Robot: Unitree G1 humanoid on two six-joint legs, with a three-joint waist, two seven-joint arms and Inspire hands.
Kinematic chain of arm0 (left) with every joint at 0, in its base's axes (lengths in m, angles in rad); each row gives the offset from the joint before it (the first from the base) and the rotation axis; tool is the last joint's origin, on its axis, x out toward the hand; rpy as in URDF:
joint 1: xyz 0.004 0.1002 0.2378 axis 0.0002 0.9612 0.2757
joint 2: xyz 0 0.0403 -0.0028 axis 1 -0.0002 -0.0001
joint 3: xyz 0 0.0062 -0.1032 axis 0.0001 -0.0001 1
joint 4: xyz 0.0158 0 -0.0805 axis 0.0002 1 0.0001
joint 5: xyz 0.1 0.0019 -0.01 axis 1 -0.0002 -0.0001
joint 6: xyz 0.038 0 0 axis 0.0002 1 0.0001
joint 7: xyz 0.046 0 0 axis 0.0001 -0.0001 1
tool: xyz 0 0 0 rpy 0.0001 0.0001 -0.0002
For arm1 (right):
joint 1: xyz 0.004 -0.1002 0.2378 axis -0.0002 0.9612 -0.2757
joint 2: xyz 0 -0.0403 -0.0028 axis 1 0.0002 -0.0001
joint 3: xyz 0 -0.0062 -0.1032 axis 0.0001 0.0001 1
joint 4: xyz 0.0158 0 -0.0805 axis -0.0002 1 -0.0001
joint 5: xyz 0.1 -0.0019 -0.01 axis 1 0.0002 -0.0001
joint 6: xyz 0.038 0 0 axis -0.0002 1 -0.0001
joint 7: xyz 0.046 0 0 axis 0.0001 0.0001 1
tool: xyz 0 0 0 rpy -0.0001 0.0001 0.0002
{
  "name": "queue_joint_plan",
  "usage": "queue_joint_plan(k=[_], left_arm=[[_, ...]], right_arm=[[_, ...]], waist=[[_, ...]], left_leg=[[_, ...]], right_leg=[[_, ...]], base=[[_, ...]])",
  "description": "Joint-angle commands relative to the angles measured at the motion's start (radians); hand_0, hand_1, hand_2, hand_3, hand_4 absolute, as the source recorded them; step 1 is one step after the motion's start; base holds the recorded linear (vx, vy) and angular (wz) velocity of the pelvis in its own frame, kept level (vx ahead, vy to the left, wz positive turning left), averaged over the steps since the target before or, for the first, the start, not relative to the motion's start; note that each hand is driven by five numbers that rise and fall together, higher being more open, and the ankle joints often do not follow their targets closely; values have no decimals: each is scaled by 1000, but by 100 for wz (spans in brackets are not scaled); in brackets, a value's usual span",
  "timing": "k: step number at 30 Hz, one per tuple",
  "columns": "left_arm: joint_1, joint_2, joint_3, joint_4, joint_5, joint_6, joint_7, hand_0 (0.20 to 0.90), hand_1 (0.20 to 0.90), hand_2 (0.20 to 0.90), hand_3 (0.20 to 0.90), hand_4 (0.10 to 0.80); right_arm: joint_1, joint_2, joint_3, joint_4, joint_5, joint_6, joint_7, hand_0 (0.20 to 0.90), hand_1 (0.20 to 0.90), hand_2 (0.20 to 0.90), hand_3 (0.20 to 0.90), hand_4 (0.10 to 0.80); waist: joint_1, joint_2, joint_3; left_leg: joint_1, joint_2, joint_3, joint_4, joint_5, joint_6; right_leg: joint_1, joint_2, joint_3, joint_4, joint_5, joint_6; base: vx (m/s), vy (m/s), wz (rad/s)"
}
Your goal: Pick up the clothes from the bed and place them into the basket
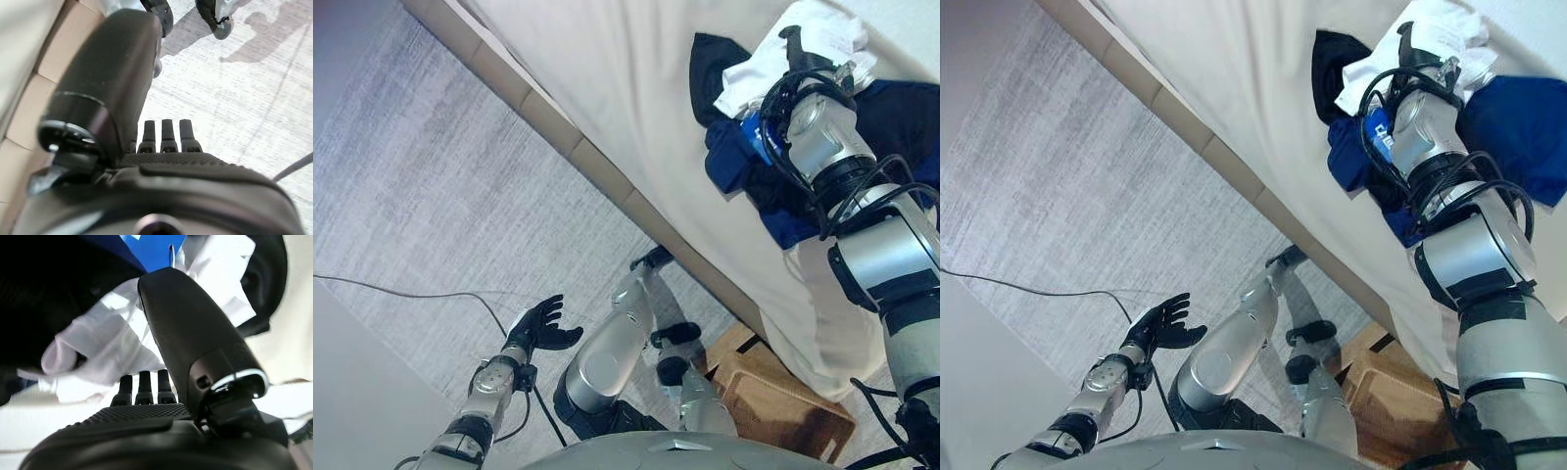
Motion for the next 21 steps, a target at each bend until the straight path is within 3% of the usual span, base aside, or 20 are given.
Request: queue_joint_plan(k=[1, 8, 9, 10, 11, 21], left_arm=[[96, 115, -25, -51, -44, -34, -10, 900, 900, 900, 900, 800], [100, 136, 0, -71, -68, -40, -28, 900, 900, 900, 900, 800], [102, 136, 0, -70, -72, -43, -28, 900, 900, 900, 900, 800], [102, 137, 1, -68, -78, -46, -30, 900, 900, 900, 900, 800], [103, 138, 3, -67, -80, -48, -33, 900, 900, 900, 900, 800], [103, 151, 30, -64, -86, -30, -14, 900, 900, 900, 900, 800]], right_arm=[[-97, 2, 89, -56, -30, 48, -30, 900, 900, 900, 900, 800], [-139, -10, 114, 42, 5, 100, -23, 900, 900, 900, 900, 800], [-145, -14, 119, 51, 20, 101, -31, 585, 585, 585, 532, 432], [-152, -18, 121, 58, 34, 97, -44, 364, 364, 364, 274, 174], [-155, -22, 121, 61, 36, 88, -57, 300, 300, 300, 200, 100], [-158, -39, 122, -46, 56, -1, -139, 300, 300, 300, 200, 100]], waist=[[1, -42, 6], [14, -67, 6], [15, -68, 6], [14, -69, 6], [14, -70, 6], [-9, -103, 6]], left_leg=[[-82, 73, 173, -15, 13, 88], [-125, 86, 158, -32, 20, 87], [-127, 85, 156, -34, 20, 87], [-127, 85, 155, -35, 19, 88], [-129, 85, 155, -35, 18, 88], [-75, 110, 191, -29, -17, 82]], right_leg=[[38, -50, 46, 151, -19, -32], [-24, -44, 27, 156, -1, -27], [-27, -43, 27, 157, 0, -26], [-32, -43, 29, 158, 2, -26], [-35, -43, 31, 158, 3, -26], [-20, -28, 35, 123, 24, -18]], base=[[0, 0, 0], [-1, -1, -3], [0, 0, 0], [0, 0, 0], [0, 0, 0], [-9, -17, -7]])
